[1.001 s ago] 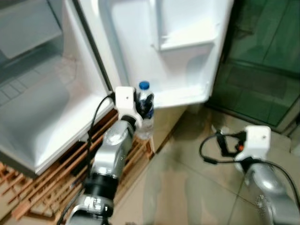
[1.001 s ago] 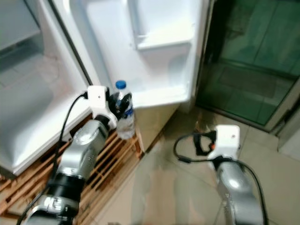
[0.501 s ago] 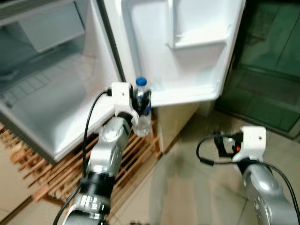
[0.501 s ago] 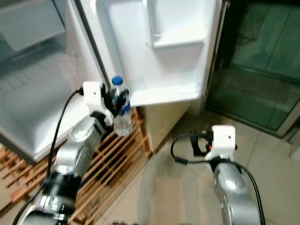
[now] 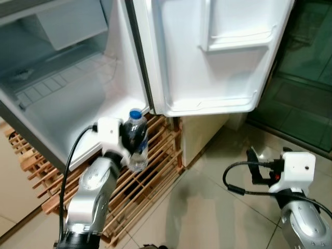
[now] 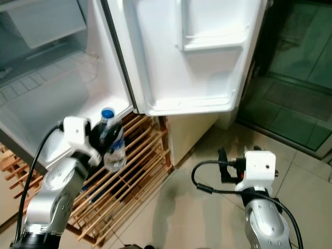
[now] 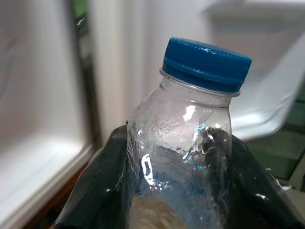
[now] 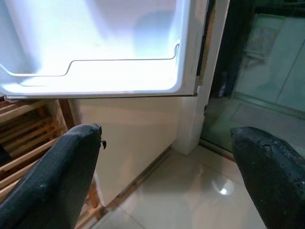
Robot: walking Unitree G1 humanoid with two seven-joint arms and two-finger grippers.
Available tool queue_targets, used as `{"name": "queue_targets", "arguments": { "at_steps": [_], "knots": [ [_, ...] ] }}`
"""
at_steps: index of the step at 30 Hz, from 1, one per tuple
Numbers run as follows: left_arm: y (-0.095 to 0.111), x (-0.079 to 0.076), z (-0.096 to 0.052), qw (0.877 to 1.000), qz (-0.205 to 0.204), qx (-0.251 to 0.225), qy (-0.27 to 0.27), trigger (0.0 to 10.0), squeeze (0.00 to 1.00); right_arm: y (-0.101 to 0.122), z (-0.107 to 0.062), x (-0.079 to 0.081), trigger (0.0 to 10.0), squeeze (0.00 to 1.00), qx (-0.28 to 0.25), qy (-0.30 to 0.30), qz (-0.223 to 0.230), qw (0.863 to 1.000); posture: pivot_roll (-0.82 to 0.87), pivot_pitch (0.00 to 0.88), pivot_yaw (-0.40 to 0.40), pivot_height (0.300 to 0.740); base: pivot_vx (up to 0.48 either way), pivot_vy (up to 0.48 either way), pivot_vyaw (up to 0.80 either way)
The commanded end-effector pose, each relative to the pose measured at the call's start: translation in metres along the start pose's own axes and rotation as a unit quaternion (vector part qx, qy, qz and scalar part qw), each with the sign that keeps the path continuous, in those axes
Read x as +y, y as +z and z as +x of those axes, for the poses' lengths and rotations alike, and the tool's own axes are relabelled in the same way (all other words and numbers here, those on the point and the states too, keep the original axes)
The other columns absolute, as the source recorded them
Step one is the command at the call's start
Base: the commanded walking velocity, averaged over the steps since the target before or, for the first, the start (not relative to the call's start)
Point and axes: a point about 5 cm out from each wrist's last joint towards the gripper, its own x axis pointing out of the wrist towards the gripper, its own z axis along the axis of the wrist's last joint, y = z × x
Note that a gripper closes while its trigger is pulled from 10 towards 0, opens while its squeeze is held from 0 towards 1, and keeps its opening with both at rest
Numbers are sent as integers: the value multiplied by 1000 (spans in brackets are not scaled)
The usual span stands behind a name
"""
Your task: Restocking fridge
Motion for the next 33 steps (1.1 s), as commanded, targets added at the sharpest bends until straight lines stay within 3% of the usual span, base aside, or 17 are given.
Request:
{"name": "queue_targets", "arguments": {
  "at_steps": [1, 10, 13, 17, 18, 23, 28, 33],
  "knots": [
    [0, 1, 3, 1000, 14, 4, 2, 10000, 0, -2, 3, 4, 10000, 0, 3, 4, 6, 1000, -241, 0, 163, 740, 259, -401, 675],
    [3, -3, 10, 1000, -8, -2, -13, 10000, 0, -4, 2, 6, 10000, 0, 3, 5, 4, 1000, -248, 0, 175, 740, 290, -378, 144],
    [11, 3, 15, 1000, -7, -13, 5, 10000, 0, -2, 4, 5, 10000, 0, -1, 6, 1, 1000, -247, 0, 174, 740, 131, -90, 0],
    [34, 20, 30, 998, 28, -34, 47, 10000, 0, 3, 5, 7, 10000, 0, -10, 15, -4, 1000, -236, 0, 161, 740, 0, 0, 0],
    [52, 31, 40, 996, 34, -56, 67, 10000, 0, 4, 4, 8, 10000, 0, -9, 21, -4, 1000, -232, 0, 153, 740, 0, 0, 0],
    [69, 34, 47, 995, 27, -76, 64, 10000, 0, 2, 0, 10, 10000, 0, -2, 31, -2, 1000, -227, 0, 141, 740, 0, 0, 0],
    [81, 13, 60, 995, -40, -89, 15, 10000, 0, 1, -3, 14, 10000, 0, 6, 40, 1, 999, -239, 0, 138, 740, 0, 0, 0],
    [84, -8, 74, 991, -65, -110, -23, 10000, 0, -1, -10, 14, 10000, 0, 17, 41, -1, 999, -262, 0, 135, 740, 0, 0, 0]
  ]
}}
